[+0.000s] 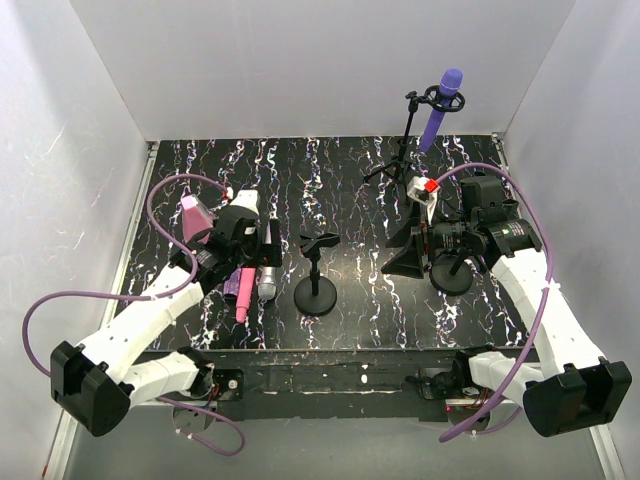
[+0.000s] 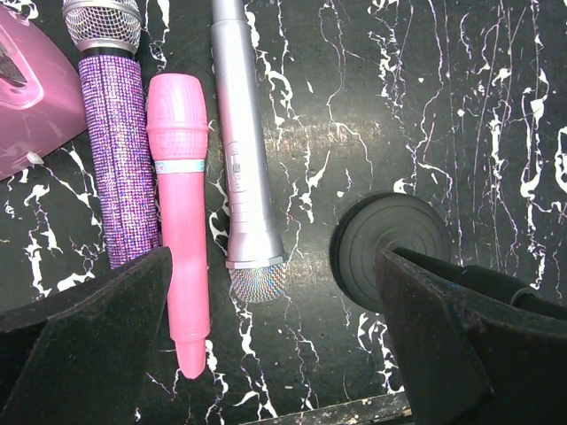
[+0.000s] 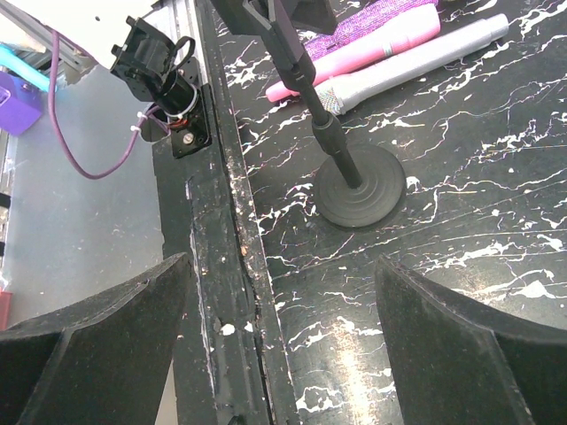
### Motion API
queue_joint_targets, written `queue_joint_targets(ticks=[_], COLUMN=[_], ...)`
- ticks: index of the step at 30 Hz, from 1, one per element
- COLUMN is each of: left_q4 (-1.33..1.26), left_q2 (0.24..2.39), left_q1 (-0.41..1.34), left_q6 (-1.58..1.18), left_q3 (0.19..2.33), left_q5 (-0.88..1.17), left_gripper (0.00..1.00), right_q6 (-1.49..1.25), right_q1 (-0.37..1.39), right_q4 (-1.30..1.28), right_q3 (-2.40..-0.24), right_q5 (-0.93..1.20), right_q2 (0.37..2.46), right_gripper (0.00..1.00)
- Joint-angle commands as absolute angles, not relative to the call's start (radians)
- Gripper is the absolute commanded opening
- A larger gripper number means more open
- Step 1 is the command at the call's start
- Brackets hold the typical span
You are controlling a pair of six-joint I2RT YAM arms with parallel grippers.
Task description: Attach the microphones to the stand
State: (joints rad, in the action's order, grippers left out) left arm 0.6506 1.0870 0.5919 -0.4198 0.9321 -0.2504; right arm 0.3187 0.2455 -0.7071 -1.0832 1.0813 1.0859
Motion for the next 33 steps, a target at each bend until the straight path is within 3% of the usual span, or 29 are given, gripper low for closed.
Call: queue_joint_targets(ticks=[1,15,28,33], left_q4=[0.650,0.693,0.755,0.756], left_q2=[1.098,1.288,1.411,1.462], left_q1=[0.583,0.422,0.420,0.422], left_q6=[-0.397,-0.351,-0.316,-0.308], left_q3=[0.962,1.055,1.052,1.051], left_q5=[-0.241,-0.057,-0.156,-0.166], left_gripper=[0.98,0.98,0.65,0.61], right_q6=[0.333,0.331,0.328,0.328], right_q1=[0.239,0.236,0.235,0.235], right_q4=[-0.689,-0.687,-0.681,-0.681], right_q3=[-1.080,-1.080,-1.077,-1.075], right_q5=[1.115,1.117,1.126,1.126], right_q2=[1.081,1.080,1.086,1.085], right_gripper=[0.90,0.90,0.90,0.90])
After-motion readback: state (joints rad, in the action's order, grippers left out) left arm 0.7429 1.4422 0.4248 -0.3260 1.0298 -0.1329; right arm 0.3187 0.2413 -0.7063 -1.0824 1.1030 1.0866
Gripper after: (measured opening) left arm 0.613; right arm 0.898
